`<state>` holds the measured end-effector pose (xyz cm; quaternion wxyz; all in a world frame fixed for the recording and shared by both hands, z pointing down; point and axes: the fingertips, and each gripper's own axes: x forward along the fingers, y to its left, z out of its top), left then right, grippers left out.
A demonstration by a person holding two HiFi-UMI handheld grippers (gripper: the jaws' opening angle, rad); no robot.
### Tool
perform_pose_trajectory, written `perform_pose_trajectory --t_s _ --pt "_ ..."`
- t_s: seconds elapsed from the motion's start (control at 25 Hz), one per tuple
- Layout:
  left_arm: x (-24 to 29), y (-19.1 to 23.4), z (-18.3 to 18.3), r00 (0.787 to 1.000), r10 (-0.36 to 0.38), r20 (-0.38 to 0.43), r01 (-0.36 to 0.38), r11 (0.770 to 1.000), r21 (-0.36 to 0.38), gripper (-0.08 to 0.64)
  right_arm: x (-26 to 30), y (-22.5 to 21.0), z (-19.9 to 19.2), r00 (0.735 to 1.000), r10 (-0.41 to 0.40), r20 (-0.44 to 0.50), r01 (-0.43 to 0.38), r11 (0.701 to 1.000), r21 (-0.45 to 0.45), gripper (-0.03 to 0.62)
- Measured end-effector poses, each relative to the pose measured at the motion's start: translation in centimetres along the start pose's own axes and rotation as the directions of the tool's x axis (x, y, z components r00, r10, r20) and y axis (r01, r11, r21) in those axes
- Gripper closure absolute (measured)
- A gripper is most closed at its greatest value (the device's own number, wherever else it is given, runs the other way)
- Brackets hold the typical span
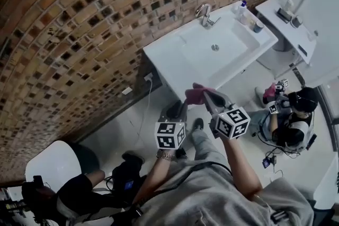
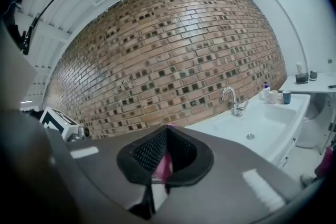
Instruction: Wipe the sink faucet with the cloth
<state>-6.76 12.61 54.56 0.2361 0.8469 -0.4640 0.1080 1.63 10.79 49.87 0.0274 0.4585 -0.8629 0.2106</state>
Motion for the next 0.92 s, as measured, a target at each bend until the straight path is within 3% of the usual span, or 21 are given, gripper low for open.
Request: perform_pose_trajectory --t_s 0.28,0.56,0.92 --pt "-3.6 -1.2 0.3 0.999 0.005 0.034 -0.005 1.000 0.016 0.451 -3.5 3.9 -0.5 0.998 0.057 0.008 -0.057 0.998 -0.004 0.592" --pt "-3.1 -3.9 0.9 0.999 -0.028 0.040 0.027 0.999 0.032 0.431 -5.0 3.5 0.9 0.995 0.094 0.046 -0.094 0.996 -0.001 0.592" --pt "-2.6 -6.1 1.8 0.996 -0.076 0.046 0.071 0.993 0.089 0.356 -5.2 3.7 2.0 0.991 0.127 0.049 -0.128 0.992 0.005 0.592"
